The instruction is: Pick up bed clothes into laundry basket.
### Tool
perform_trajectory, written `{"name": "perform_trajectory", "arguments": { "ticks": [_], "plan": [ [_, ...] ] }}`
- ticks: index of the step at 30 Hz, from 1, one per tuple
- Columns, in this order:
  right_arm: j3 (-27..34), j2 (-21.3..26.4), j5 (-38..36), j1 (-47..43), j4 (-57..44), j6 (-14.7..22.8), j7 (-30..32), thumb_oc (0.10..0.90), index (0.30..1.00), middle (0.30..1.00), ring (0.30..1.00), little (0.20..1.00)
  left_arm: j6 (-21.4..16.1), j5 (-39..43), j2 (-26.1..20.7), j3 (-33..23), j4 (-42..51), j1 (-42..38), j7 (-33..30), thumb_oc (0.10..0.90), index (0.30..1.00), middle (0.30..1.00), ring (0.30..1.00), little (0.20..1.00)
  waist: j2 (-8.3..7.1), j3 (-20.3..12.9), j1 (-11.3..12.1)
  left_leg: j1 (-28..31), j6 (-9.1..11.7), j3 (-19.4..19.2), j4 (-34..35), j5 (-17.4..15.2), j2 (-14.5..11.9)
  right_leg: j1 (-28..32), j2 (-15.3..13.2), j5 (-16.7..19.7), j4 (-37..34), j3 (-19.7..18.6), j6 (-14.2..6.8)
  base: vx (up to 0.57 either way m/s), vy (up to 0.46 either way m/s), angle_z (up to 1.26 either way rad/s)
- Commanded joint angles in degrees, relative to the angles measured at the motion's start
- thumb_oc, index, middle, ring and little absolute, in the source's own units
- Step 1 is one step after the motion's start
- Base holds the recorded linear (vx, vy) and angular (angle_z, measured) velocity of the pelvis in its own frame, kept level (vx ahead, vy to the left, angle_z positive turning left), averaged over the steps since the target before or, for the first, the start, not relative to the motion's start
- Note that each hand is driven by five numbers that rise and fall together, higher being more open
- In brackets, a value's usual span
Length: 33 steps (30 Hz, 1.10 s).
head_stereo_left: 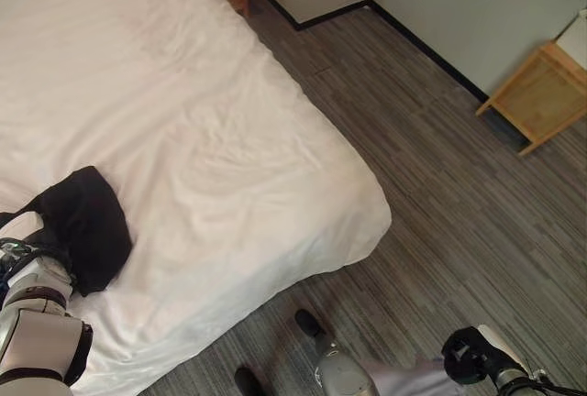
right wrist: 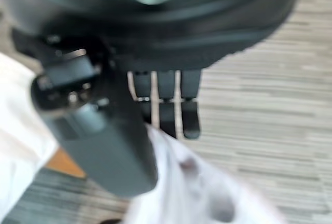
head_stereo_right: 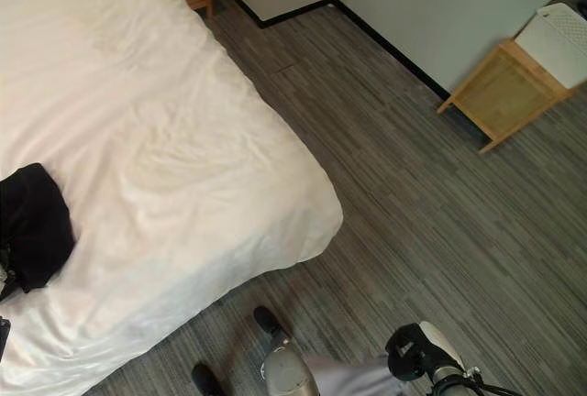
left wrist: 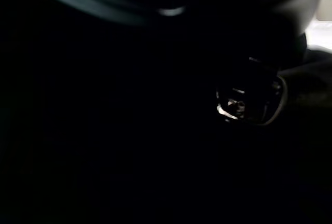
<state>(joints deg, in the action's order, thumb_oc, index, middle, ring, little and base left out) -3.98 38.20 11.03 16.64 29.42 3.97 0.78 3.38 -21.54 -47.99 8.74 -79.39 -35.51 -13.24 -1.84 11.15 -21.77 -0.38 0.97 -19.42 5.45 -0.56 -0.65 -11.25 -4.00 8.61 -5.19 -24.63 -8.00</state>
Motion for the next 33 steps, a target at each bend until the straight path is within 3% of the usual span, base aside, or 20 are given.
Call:
{"name": "perform_trajectory", "arguments": {
  "ticks": [1, 4, 6, 7, 8, 9, 11, 12, 13, 15, 16, 19, 20, 22, 24, 26, 30, 31, 32, 33],
  "plan": [
    [8.2, 5.5, -0.1, -1.2, -0.3, -0.7, 2.4, 0.4, 0.3, 0.3, 0.3, 0.3, 0.6, -1.0, 5.7, 1.6, -5.2, 6.1, 9.9, 0.4, 0.3, 0.3, 0.3, 0.3, -1.27, -0.8, 1.2, 1.0, 0.6, 2.2, -0.5, -3.2, -2.7, 3.6, -1.6, -6.0, 1.3, 0.8, -5.3, 0.01, 0.069, -0.14],
    [10.0, 6.2, 0.0, 0.8, -1.3, -0.5, 2.3, 0.4, 0.3, 0.3, 0.3, 0.3, -0.1, 3.2, 2.5, -1.1, -3.4, 4.9, 8.9, 0.4, 0.3, 0.3, 0.3, 0.3, -1.09, -0.7, 1.0, 1.7, 0.6, 1.8, -0.5, -3.4, -2.4, 3.7, -1.8, -5.1, 1.1, 1.2, -5.8, -0.02, 0.057, -0.02],
    [11.4, 6.5, 0.5, 2.4, -2.7, 0.7, 3.5, 0.4, 0.3, 0.3, 0.3, 0.3, -1.7, 5.7, -10.1, -2.0, 2.3, -0.5, 4.0, 0.4, 0.3, 0.3, 0.3, 0.3, -0.09, -0.2, 3.8, 2.2, 1.1, 0.6, -0.5, -3.3, -3.1, 3.1, -3.8, -2.6, 1.2, 12.1, -5.3, -0.06, -0.039, -0.13],
    [11.5, 6.3, 0.5, 2.4, -2.8, 0.7, 3.5, 0.4, 0.3, 0.3, 0.3, 0.3, -1.7, 5.8, -10.1, -1.8, 2.3, -0.6, 4.1, 0.4, 0.3, 0.3, 0.3, 0.3, -0.14, -0.1, 3.7, 2.3, 1.1, 0.8, -0.5, -3.3, -3.1, 3.4, -3.8, -2.6, 1.1, 12.3, -5.3, -0.07, -0.091, -0.41],
    [12.8, 5.4, 0.1, 4.0, -4.2, 1.4, 4.1, 0.4, 0.3, 0.3, 0.3, 0.3, -1.9, 6.5, -14.7, -3.1, 7.3, -1.6, 1.1, 0.4, 0.3, 0.3, 0.3, 0.3, 0.2, 0.1, 5.1, 2.2, 1.4, 0.5, -0.5, -2.7, -3.7, 3.4, -4.6, -2.6, 2.1, 17.9, -4.8, -0.1, -0.133, -0.46],
    [12.9, 2.1, 0.3, 6.3, -5.3, 2.1, 4.3, 0.4, 0.3, 0.3, 0.3, 0.3, -1.7, 5.2, -20.4, -6.6, 21.8, 0.9, -3.2, 0.4, 0.3, 0.3, 0.3, 0.3, 0.26, 0.3, 7.8, 2.4, 1.5, 0.1, -0.5, -2.4, -4.9, 4.8, -5.3, -4.6, 3.6, 25.1, -4.2, -0.16, -0.187, -0.43],
    [13.1, -1.6, 0.5, 7.8, -5.9, 2.0, 4.0, 0.4, 0.3, 0.3, 0.3, 0.3, -0.6, 2.3, -25.2, -15.1, 45.6, 6.6, -6.8, 0.4, 0.3, 0.3, 0.3, 0.3, -0.44, 0.4, 11.6, 2.5, 1.6, -0.8, -0.5, -1.6, -6.2, 6.8, -6.3, -6.8, 5.9, 30.4, -3.4, -0.16, -0.167, -0.37],
    [12.9, -1.4, 0.6, 7.7, -6.0, 2.0, 4.0, 0.4, 0.3, 0.3, 0.3, 0.3, -0.2, 2.1, -25.0, -17.2, 46.9, 8.8, -6.5, 0.4, 0.3, 0.3, 0.3, 0.3, -0.41, 0.5, 11.3, 2.7, 1.6, -0.9, -0.5, -1.6, -6.2, 6.9, -6.3, -6.9, 6.0, 30.3, -3.4, -0.15, -0.17, -0.29],
    [12.4, -4.2, 1.0, 8.5, -6.5, 1.8, 2.9, 0.4, 0.3, 0.3, 0.3, 0.3, -0.5, -1.6, -23.7, -26.6, 58.4, 16.3, -9.5, 0.4, 0.3, 0.3, 0.3, 0.3, -1.18, -0.2, 13.9, 2.9, 1.7, -2.3, -0.6, -1.2, -7.2, 8.9, -7.9, -7.8, 8.3, 33.1, -3.0, -0.14, -0.141, -0.11],
    [12.0, -4.0, 0.5, 8.2, -6.1, 2.0, 2.4, 0.4, 0.3, 0.3, 0.3, 0.3, 0.5, -4.8, -22.1, -34.1, 64.8, 19.8, -14.4, 0.4, 0.3, 0.3, 0.3, 0.3, -1.11, -1.0, 14.7, 3.3, 1.8, -4.4, -0.9, -0.8, -7.8, 10.7, -9.9, -7.6, 10.5, 35.1, -3.0, -0.16, -0.139, -0.43],
    [11.6, -3.7, 0.3, 7.6, -6.0, 1.9, 2.4, 0.4, 0.3, 0.3, 0.3, 0.3, 1.3, -7.2, -21.4, -35.1, 70.4, 18.3, -15.9, 0.4, 0.3, 0.3, 0.3, 0.3, -0.84, -1.6, 14.8, 4.1, 2.1, -4.5, -0.8, -1.9, -7.8, 12.5, -11.2, -8.0, 11.0, 36.0, -3.7, -0.19, -0.191, -1.05],
    [7.8, -3.7, 0.9, 3.8, -5.7, 1.4, 2.6, 0.4, 0.3, 0.3, 0.3, 0.3, -2.1, -8.9, -15.9, -28.6, 84.1, 6.0, -17.7, 0.4, 0.3, 0.3, 0.3, 0.3, -0.54, -4.0, 17.7, 4.0, 3.1, -9.8, -1.1, 0.4, -9.0, 17.1, -17.0, -2.5, 10.2, 45.3, -5.5, -0.24, -0.268, -1.31],
    [6.8, -4.0, 1.4, 3.0, -5.7, 1.3, 2.9, 0.4, 0.3, 0.3, 0.3, 0.3, -3.6, -8.0, -14.8, -27.3, 85.9, 4.6, -18.1, 0.4, 0.3, 0.3, 0.3, 0.3, -0.5, -4.3, 18.7, 3.8, 3.5, -11.0, -1.2, 1.1, -9.4, 18.0, -18.1, -1.0, 9.6, 47.2, -5.9, -0.25, -0.354, -1.06],
    [2.0, -5.6, 4.2, -5.0, -5.7, -0.4, 4.8, 0.4, 0.3, 0.3, 0.3, 0.3, -7.6, -3.8, -7.3, -23.3, 91.1, 1.5, -18.0, 0.4, 0.3, 0.3, 0.3, 0.3, -0.72, -5.3, 21.7, 3.0, 4.4, -12.1, -1.5, 2.8, -10.8, 19.9, -19.3, 0.2, 8.1, 50.2, -6.5, -0.27, -0.477, -0.93],
    [-0.9, -8.8, 3.4, -5.0, -4.1, 0.4, 6.7, 0.4, 0.3, 0.3, 0.3, 0.3, -12.0, 0.0, 4.2, -17.8, 95.1, -0.2, -21.9, 0.4, 0.3, 0.3, 0.3, 0.3, -0.32, -6.0, 20.2, 3.5, 5.7, -14.7, -2.0, 5.3, -13.2, 20.1, -17.2, -4.3, 7.3, 49.2, -6.5, -0.28, -0.56, -1.42],
    [-2.5, -9.6, 2.3, -4.7, -4.2, 0.9, 7.9, 0.4, 0.3, 0.3, 0.3, 0.3, -13.5, 5.1, 11.1, -12.8, 97.7, -0.7, -21.7, 0.4, 0.3, 0.3, 0.3, 0.3, 1.48, -5.4, 18.3, 4.2, 8.6, -15.9, -2.5, 10.1, -18.4, 19.6, -12.5, -13.1, 7.3, 47.9, -3.7, -0.23, -0.622, -1.09],
    [-4.8, -8.2, 1.6, -5.2, -6.3, 1.1, 8.5, 0.4, 0.3, 0.3, 0.3, 0.3, -15.3, 13.8, 18.4, -8.2, 98.8, 0.3, -21.0, 0.4, 0.3, 0.3, 0.3, 0.3, 2.49, -4.1, 16.5, 6.3, 10.4, -13.8, -3.7, 12.7, -22.6, 19.0, -7.3, -17.9, 7.2, 43.6, -0.5, -0.08, -0.394, -1.05],
    [-5.3, -7.8, 1.8, -5.8, -6.9, 1.1, 9.0, 0.4, 0.3, 0.3, 0.3, 0.3, -15.9, 16.1, 20.0, -6.8, 99.1, 0.4, -19.5, 0.4, 0.3, 0.3, 0.3, 0.3, 2.88, -3.5, 16.8, 6.0, 10.3, -11.1, -5.5, 13.6, -23.3, 19.1, -5.8, -18.6, 7.0, 42.3, 0.6, -0.03, -0.544, -1.31],
    [-6.0, -6.8, 2.3, -6.6, -8.3, 0.9, 8.9, 0.4, 0.3, 0.3, 0.3, 0.3, -17.7, 23.5, 23.8, -3.7, 100.1, 3.0, -16.8, 0.4, 0.3, 0.3, 0.3, 0.3, 2.98, -1.7, 17.7, 4.6, 7.9, -2.5, -9.8, 15.2, -22.4, 18.9, -3.5, -18.4, 7.0, 39.9, 2.6, 0.01, -0.485, -1.7],
    [-6.5, -6.1, 2.6, -7.9, -9.0, 0.9, 8.7, 0.4, 0.3, 0.3, 0.3, 0.3, -17.9, 26.1, 25.3, -2.5, 100.3, 5.4, -14.7, 0.4, 0.3, 0.3, 0.3, 0.3, 2.34, -1.0, 18.8, 4.2, 5.8, 4.7, -13.8, 12.8, -19.3, 18.1, -2.9, -17.8, 7.1, 36.5, 3.4, -0.01, -0.379, -1.99]
  ]
}}
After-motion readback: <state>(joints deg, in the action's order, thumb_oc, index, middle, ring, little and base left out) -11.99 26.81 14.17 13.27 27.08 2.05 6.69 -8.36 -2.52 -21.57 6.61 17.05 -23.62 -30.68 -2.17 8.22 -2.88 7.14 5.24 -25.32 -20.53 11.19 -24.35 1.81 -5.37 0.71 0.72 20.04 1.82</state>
